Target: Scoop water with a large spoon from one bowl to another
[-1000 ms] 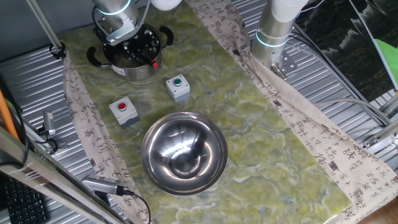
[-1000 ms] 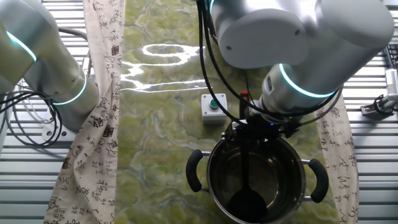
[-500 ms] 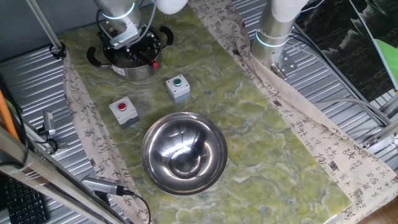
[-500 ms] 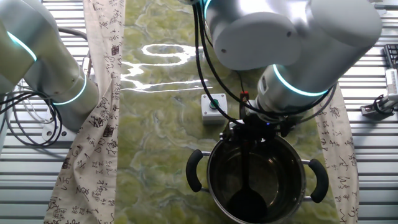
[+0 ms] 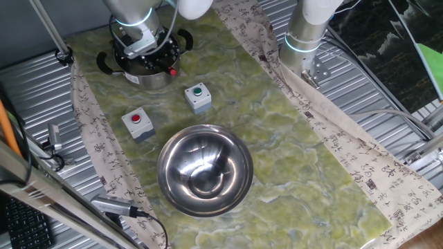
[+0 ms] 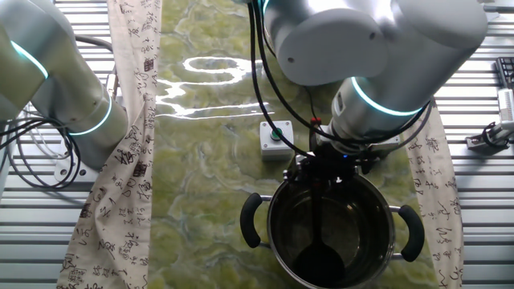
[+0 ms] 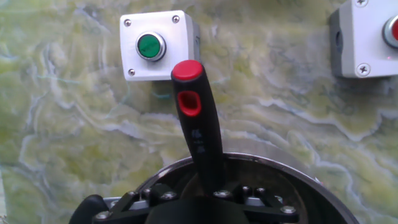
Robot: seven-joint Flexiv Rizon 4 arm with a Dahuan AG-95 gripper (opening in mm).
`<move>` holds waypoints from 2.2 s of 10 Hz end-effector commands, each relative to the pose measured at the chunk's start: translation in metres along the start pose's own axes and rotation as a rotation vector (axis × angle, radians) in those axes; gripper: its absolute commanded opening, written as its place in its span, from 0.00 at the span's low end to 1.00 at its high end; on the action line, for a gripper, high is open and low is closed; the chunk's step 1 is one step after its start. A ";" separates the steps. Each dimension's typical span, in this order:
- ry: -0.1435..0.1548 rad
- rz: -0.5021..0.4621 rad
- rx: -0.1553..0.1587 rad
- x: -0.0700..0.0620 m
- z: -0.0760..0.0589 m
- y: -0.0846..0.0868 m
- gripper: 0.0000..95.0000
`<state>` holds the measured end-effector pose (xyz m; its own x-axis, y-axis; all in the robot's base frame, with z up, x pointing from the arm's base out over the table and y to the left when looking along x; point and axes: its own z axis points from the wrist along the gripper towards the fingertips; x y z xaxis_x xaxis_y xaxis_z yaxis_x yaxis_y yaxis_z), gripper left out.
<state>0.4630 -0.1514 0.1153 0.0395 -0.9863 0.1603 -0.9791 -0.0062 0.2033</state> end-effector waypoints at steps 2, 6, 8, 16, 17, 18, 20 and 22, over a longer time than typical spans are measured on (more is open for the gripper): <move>0.019 0.005 0.003 -0.001 0.000 0.001 0.60; 0.026 0.011 0.012 -0.001 0.000 0.001 0.60; 0.030 0.013 0.017 -0.002 0.000 0.001 0.60; 0.027 0.023 0.063 -0.002 0.000 0.001 0.40; 0.024 0.026 0.064 -0.001 0.001 0.001 0.40; 0.017 0.031 0.065 -0.002 0.001 0.001 0.20; 0.023 0.050 0.069 -0.003 0.002 0.001 0.00; 0.031 0.056 0.069 -0.004 0.002 0.001 0.00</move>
<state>0.4629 -0.1465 0.1126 -0.0100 -0.9801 0.1983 -0.9916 0.0353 0.1248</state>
